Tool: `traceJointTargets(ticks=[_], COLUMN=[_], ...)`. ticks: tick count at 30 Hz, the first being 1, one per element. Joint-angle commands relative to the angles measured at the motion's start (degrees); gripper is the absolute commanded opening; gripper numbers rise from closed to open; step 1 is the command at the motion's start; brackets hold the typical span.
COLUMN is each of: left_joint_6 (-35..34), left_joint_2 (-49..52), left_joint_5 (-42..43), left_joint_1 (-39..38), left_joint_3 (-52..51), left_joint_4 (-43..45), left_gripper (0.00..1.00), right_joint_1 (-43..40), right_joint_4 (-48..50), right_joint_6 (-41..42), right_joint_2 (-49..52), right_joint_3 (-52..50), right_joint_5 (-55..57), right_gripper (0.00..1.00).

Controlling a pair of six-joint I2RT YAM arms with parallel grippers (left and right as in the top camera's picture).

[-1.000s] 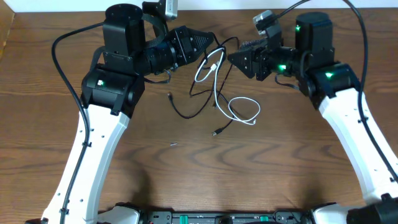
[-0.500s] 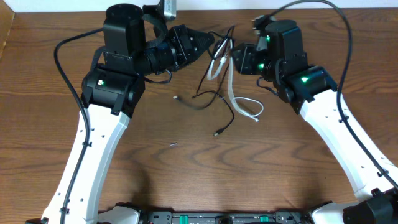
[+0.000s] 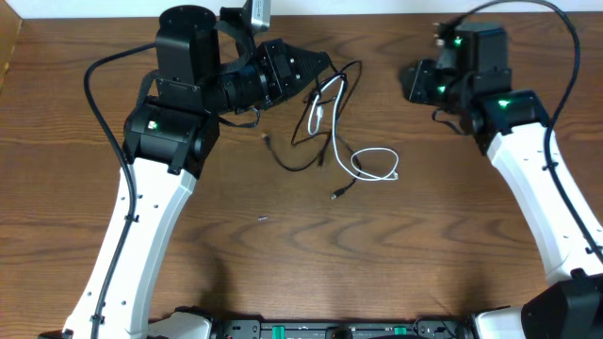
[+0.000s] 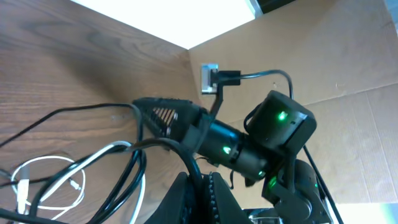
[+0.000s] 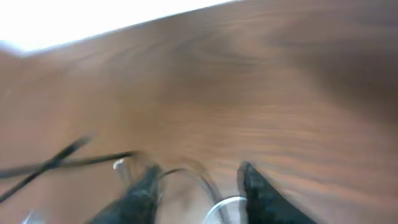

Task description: Untangle cables

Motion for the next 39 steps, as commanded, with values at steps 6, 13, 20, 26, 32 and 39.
traceJointTargets(ticks=[6, 13, 20, 26, 32, 39], left_joint_6=[0.61, -3.82, -5.35, -11.87, -14.32, -15.37], left_joint_2=[-0.28, -0.28, -0.28, -0.5, -1.05, -1.03], left_joint_5=[1.2, 1.18, 1.16, 1.84, 4.37, 4.37], left_joint_1=[0.17, 0.07, -2.19, -3.19, -3.19, -3.21], left_joint_3=[1.29, 1.29, 1.29, 1.29, 1.29, 1.27], left_joint_4=[0.39, 0.39, 0.42, 0.9, 6.01, 6.01], left_gripper=[0.07, 0.07, 0.07, 0.07, 0.07, 0.07], right_joint_1=[2.45, 6.97, 9.29, 9.11, 8.81, 8.72], right_joint_4=[4.76, 11.58, 15.17, 12.98, 12.22, 17.0], right_joint_6=[-16.94, -2.16, 20.2, 30.69, 32.06, 32.41], right_joint_2=[-0.13, 2.03, 2.21, 2.23, 2.23, 2.23], right_joint_3=[0.13, 0.13, 0.13, 0.13, 0.13, 0.13], right_joint_5=[-28.65, -15.41, 3.85, 14.62, 15.17, 9.16], right_gripper=[0.48, 0.46, 0.38, 0.34, 0.36, 0.38])
